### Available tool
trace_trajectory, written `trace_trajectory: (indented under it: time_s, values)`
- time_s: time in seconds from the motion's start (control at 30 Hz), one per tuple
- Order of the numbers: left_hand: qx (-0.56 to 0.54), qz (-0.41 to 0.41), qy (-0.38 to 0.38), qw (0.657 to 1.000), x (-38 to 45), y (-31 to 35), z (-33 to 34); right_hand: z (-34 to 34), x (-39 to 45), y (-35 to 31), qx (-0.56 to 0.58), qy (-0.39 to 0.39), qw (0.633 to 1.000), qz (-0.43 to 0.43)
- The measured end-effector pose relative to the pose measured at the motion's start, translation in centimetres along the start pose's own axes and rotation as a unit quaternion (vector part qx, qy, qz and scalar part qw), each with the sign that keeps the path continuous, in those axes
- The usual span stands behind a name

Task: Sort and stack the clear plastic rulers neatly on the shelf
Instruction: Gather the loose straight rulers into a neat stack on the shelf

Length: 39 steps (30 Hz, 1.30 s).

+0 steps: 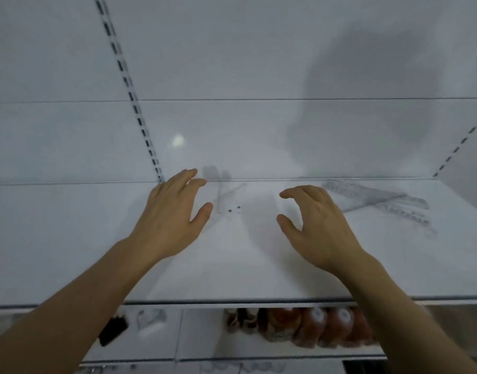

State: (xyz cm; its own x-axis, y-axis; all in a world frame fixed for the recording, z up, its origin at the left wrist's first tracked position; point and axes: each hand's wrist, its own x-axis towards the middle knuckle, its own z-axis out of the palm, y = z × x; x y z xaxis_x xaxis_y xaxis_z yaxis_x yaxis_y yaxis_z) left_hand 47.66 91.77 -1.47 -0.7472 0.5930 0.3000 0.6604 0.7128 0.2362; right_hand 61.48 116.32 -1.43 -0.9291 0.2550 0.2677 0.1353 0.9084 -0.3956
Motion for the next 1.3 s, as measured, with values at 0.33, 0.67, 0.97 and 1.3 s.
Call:
trace_trajectory:
  time_s: [0.33,0.67,0.97,1.3]
  values:
    - [0.023,-0.134,-0.025,0.990,-17.0,-20.7,-10.9,9.3,0.5,-23.6,0.042,-0.050,0.991,-0.117]
    - [0.111,-0.247,-0.038,0.962,-33.1,-38.4,-22.1,18.7,-0.1,-46.7,0.052,-0.118,0.959,-0.252]
    - [0.122,-0.377,0.027,0.918,-44.7,-49.4,-29.1,27.6,0.7,-67.6,0.060,-0.194,0.895,-0.397]
    - [0.123,-0.421,0.023,0.899,-49.0,-64.9,-33.4,37.7,3.7,-83.3,0.102,-0.243,0.890,-0.372]
